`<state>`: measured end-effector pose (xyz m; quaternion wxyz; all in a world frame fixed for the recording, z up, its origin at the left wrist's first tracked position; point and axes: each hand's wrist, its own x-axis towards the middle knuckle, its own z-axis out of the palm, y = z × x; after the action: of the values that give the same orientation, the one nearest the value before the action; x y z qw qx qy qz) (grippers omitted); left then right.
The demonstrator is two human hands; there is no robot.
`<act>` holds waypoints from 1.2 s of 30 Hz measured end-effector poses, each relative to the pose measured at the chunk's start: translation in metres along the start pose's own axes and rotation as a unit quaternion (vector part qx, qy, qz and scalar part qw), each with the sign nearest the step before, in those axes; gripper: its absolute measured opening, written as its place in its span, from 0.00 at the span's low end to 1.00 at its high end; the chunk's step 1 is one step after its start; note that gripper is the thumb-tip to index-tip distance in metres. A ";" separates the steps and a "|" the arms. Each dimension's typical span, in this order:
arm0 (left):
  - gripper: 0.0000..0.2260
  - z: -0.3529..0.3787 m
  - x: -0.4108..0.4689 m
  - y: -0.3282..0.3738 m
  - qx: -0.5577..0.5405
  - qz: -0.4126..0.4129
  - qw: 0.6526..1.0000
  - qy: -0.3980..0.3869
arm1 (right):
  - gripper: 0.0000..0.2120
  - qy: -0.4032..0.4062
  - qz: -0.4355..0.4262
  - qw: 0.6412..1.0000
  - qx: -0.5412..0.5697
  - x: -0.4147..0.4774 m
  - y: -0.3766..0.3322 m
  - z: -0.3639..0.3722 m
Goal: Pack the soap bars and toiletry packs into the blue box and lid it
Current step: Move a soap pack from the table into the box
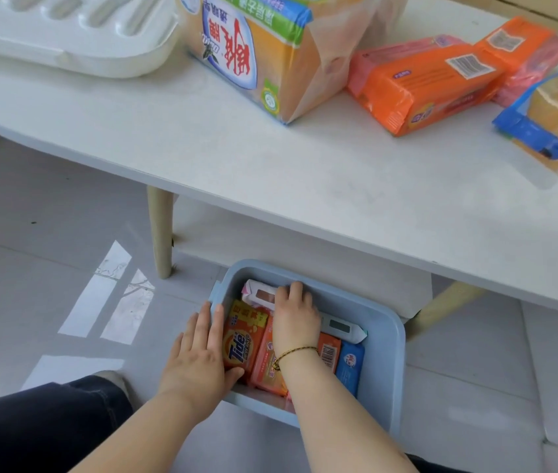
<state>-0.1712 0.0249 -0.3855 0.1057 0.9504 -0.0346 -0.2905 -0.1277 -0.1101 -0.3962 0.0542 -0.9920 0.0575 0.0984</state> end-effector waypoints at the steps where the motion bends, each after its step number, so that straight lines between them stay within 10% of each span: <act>1: 0.41 0.000 0.000 0.000 -0.003 -0.001 1.000 0.000 | 0.17 -0.033 -0.014 0.999 0.004 -0.002 0.002 0.005; 36: 0.40 0.001 0.000 0.001 -0.014 0.004 1.000 0.004 | 0.18 -0.131 -0.010 0.983 -0.131 0.005 0.017 -0.020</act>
<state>-0.1716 0.0238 -0.3859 0.1200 0.9499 -0.0336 -0.2866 -0.1207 -0.1295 -0.3793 -0.0685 -0.9695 0.0267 0.2337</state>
